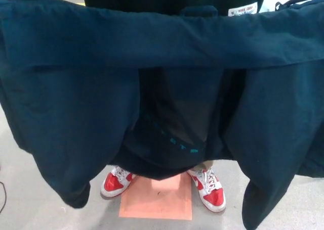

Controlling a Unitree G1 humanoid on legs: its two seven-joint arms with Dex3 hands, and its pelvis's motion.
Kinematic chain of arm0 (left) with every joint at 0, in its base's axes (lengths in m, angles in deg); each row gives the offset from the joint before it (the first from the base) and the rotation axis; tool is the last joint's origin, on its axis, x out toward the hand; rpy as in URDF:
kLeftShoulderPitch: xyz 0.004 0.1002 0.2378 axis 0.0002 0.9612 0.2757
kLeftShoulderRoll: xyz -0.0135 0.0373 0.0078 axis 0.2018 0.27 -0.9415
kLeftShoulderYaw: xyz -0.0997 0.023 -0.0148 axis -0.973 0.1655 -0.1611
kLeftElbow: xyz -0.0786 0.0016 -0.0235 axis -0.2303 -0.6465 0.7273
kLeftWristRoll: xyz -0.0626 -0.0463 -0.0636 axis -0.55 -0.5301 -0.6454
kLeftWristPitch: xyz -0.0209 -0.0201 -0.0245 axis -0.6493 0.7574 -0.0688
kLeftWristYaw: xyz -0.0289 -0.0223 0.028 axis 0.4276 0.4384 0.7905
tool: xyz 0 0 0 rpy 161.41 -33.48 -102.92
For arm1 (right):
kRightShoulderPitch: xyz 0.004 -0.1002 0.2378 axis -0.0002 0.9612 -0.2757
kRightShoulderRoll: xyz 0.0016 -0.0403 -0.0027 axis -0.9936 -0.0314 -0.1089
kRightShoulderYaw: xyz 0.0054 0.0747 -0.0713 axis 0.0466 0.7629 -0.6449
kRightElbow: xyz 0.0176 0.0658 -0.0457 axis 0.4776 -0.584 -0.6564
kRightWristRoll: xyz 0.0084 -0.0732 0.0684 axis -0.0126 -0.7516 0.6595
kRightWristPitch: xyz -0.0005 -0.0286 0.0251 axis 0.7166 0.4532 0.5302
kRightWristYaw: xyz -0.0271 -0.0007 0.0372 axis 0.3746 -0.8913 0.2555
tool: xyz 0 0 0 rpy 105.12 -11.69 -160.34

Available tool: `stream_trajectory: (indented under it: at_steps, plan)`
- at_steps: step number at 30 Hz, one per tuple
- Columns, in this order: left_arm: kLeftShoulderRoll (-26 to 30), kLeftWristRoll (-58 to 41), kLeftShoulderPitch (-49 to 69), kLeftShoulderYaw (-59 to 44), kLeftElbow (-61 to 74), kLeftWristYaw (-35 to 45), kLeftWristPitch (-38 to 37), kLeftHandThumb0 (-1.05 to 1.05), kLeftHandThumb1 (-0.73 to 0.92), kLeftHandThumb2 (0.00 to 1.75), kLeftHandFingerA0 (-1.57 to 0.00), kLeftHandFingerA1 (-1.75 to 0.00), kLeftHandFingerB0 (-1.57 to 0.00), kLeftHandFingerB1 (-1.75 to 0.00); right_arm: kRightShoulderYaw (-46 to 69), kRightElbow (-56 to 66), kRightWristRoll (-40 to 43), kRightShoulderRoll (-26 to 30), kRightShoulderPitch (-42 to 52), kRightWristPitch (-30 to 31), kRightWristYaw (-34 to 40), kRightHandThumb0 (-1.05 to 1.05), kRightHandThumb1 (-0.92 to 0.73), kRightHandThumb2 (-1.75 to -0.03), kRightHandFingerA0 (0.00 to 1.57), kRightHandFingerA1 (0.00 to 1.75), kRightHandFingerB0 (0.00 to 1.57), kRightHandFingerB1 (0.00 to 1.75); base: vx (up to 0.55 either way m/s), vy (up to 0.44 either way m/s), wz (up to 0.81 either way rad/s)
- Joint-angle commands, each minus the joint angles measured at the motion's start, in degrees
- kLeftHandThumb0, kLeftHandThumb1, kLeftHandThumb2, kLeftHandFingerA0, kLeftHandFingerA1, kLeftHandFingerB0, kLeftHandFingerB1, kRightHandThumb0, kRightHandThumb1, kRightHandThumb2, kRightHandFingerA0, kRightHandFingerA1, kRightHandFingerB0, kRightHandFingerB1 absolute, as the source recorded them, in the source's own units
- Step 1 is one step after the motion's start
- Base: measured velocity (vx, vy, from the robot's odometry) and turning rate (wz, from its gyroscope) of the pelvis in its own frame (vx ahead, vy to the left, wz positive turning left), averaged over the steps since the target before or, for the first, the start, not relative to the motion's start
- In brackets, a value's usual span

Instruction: A person hands a coat to the robot and the robot grabs it with both hands and holds it while the person wears the coat.

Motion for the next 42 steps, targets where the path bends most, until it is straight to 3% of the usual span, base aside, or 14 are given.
stream_trajectory:
  at_steps: [1, 5, 6, 12, 15, 18, 19, 20, 21, 23, 24, 25, 30, 42]
  plan:
    - [7.5, 11.8, -2.4, 4.6, 3.4, -31.0, -17.7, -0.40, 0.87, 0.66, -0.96, -0.50, -0.43, -0.34, 2.6, 4.4, -5.3, 8.7, 2.2, -25.0, 22.5, -0.34, -0.88, -0.66, 1.19, 0.71, 0.36, 0.36, 0.00, 0.000, 0.00]
    - [14.1, 8.2, 1.1, -2.6, 20.1, -26.2, -24.1, -0.52, 0.74, 0.96, -0.62, -0.57, -0.27, -0.45, 9.1, 18.8, -1.7, 12.8, 6.7, -26.5, 17.4, -0.44, -0.75, -0.62, 0.82, 0.49, 0.37, 0.34, 0.00, 0.000, 0.00]
    - [16.0, 7.7, 2.6, -5.0, 25.9, -25.8, -25.8, -0.51, 0.83, 0.65, -0.63, -0.39, -0.32, -0.31, 11.7, 23.9, 0.5, 13.8, 8.6, -28.0, 15.2, -0.48, -0.71, -0.61, 0.59, 0.43, 0.34, 0.33, 0.00, 0.000, 0.00]
    - [23.2, 7.5, 7.1, -16.0, 47.0, -23.9, -28.4, -0.70, 0.77, 0.64, -0.42, -0.34, -0.29, -0.30, 22.4, 44.0, 4.4, 15.7, 13.2, -30.6, 11.5, -0.61, -0.69, -0.61, 0.36, 0.37, 0.24, 0.29, 0.00, 0.001, 0.03]
    - [25.0, 3.9, 8.6, -22.6, 56.3, -18.9, -28.9, -0.78, 0.78, 0.64, -0.25, -0.30, -0.23, -0.29, 27.8, 54.3, 7.3, 17.0, 13.1, -30.5, 7.9, -0.36, -0.46, -1.02, 0.00, 0.48, 0.00, 0.48, 0.00, 0.000, 0.00]
    - [25.2, 3.7, 9.0, -25.5, 60.1, -18.0, -28.6, -0.81, 0.75, 0.65, -0.24, -0.30, -0.21, -0.29, 30.1, 57.0, 9.2, 17.2, 12.1, -31.2, 6.3, -0.36, -0.47, -1.02, 0.00, 0.49, 0.00, 0.49, 0.00, 0.000, 0.00]
    - [25.3, 3.2, 9.2, -26.8, 61.6, -17.6, -29.3, -0.81, 0.77, 0.62, -0.21, -0.28, -0.21, -0.28, 31.3, 58.6, 9.2, 17.1, 11.9, -30.7, 6.2, -0.71, -0.75, -0.62, 0.23, 0.35, 0.07, 0.24, 0.00, 0.000, 0.00]
    - [25.3, 1.6, 9.2, -29.4, 64.8, -16.4, -29.9, -0.82, 0.79, 0.65, -0.17, -0.29, -0.22, -0.29, 33.6, 61.8, 10.2, 17.0, 10.8, -30.3, 6.0, -0.75, -0.58, -0.91, 0.11, 0.48, 0.05, 0.23, 0.00, 0.000, 0.00]
    - [25.1, 1.1, 9.2, -31.5, 67.2, -16.3, -30.1, -0.38, 0.39, 1.01, -0.01, -0.51, 0.00, -0.47, 35.5, 64.1, 10.3, 17.0, 10.0, -30.0, 6.3, -0.74, -0.59, -0.92, 0.07, 0.48, 0.04, 0.25, 0.00, 0.000, 0.00]
    - [24.9, 1.1, 9.0, -33.3, 69.1, -16.1, -30.1, -0.38, 0.40, 1.01, -0.02, -0.52, 0.00, -0.47, 36.5, 64.9, 11.4, 16.8, 8.9, -30.9, 5.9, -0.69, -0.55, -0.93, 0.08, 0.51, 0.00, 0.24, 0.00, 0.000, 0.00]
    - [24.8, -0.4, 8.5, -35.1, 71.0, -15.2, -30.4, -0.82, 0.62, 0.97, -0.04, -0.36, -0.11, -0.41, 37.5, 65.3, 11.4, 16.9, 6.8, -32.3, 6.4, -0.74, -0.55, -0.90, 0.04, 0.47, 0.04, 0.15, 0.00, 0.000, 0.00]
    - [24.6, -2.1, 8.2, -36.7, 72.6, -14.1, -30.9, -0.81, 0.61, 0.96, -0.04, -0.34, -0.11, -0.40, 38.7, 66.0, 10.8, 16.9, 5.4, -32.5, 6.9, -0.68, -0.72, -0.61, 0.11, 0.43, 0.04, 0.18, 0.00, 0.000, 0.00]
    - [22.3, -4.3, 6.9, -43.4, 80.0, -13.3, -30.6, -0.50, 0.70, 0.61, -0.48, -0.41, -0.17, -0.27, 43.1, 69.7, 11.1, 15.1, 0.2, -33.7, 8.6, -0.47, -0.80, -0.68, 0.56, 0.53, 0.10, 0.23, 0.00, 0.000, 0.00]
    - [23.6, -19.0, 1.1, -57.7, 93.6, -5.3, -31.5, -0.70, 0.56, 0.87, -0.28, -0.46, -0.12, -0.42, 54.0, 83.2, 21.8, 17.2, -9.3, -26.0, 1.8, -0.71, -0.69, -0.98, 0.49, 0.60, 0.05, 0.34, 0.00, 0.000, 0.00]
